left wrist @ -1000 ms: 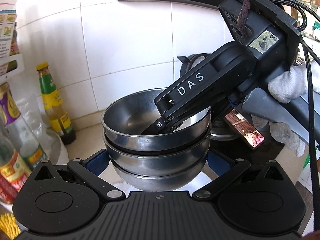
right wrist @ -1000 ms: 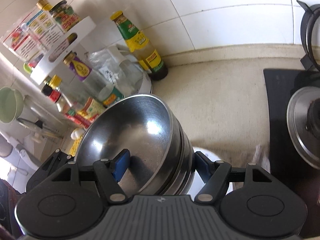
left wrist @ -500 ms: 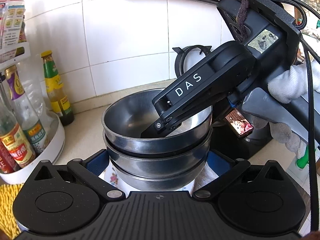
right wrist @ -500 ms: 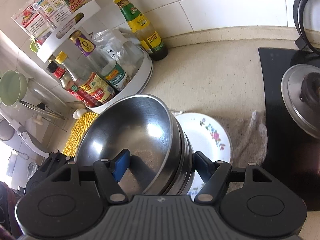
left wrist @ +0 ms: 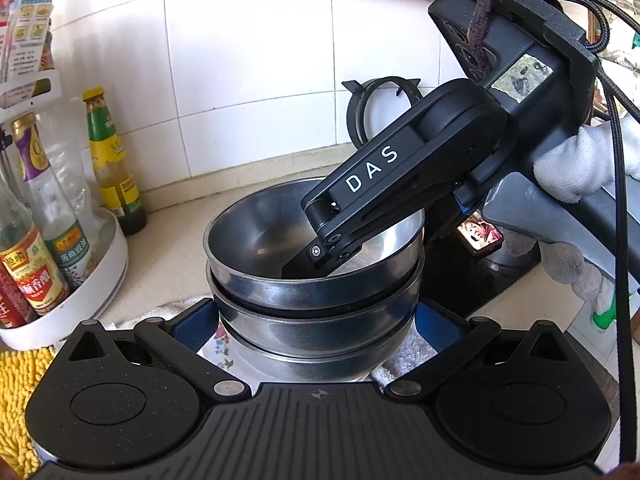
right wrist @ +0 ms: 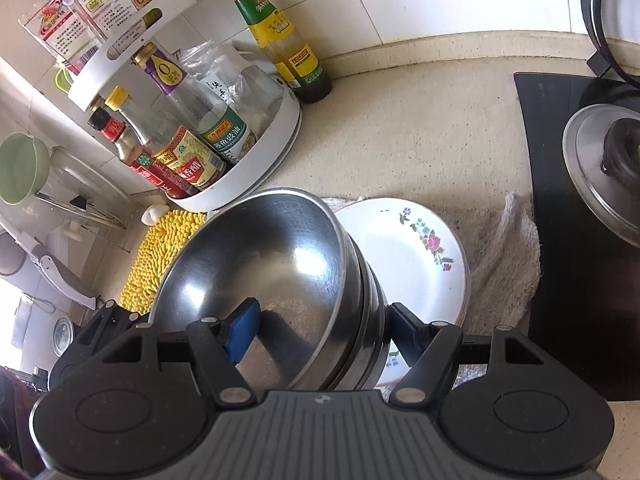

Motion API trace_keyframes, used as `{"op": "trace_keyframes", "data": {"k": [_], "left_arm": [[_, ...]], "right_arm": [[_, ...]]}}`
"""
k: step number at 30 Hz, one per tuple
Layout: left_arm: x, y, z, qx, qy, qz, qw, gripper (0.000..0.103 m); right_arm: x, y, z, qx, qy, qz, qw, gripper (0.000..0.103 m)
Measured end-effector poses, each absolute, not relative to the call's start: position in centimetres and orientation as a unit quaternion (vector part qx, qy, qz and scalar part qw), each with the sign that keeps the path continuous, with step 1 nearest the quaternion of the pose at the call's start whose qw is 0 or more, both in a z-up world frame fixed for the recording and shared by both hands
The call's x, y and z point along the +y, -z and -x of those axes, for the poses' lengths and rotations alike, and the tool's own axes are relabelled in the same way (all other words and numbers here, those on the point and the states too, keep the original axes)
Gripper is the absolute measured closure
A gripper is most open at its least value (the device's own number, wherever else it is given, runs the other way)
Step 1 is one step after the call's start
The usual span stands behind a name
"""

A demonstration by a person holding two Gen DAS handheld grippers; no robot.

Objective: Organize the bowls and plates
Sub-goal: 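Carry the bowl stack with both tools toward the floral plate stack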

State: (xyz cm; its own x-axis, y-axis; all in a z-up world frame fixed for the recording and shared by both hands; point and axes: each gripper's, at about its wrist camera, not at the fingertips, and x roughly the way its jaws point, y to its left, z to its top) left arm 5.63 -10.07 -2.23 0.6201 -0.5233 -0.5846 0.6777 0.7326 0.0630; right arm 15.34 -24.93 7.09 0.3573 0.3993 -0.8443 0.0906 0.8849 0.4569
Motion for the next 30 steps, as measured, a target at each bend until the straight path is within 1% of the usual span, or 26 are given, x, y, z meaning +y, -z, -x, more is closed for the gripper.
{"op": "trace_keyframes", "data": {"k": [24,30], "left_arm": [[-10.4,2.9,-5.6,0.289,0.34,-0.14,0.884,0.0],[-10.1,3.6,-5.8,0.294,0.341,-0.139,0.882,0.0]], "right_arm": [[-25.3,-5.7,-15.2,0.571,-0.093,-0.221,0.785,0.019],[-25.2,-4.6,-15.3,0.579,-0.091,-0.225,0.779,0.019]]}}
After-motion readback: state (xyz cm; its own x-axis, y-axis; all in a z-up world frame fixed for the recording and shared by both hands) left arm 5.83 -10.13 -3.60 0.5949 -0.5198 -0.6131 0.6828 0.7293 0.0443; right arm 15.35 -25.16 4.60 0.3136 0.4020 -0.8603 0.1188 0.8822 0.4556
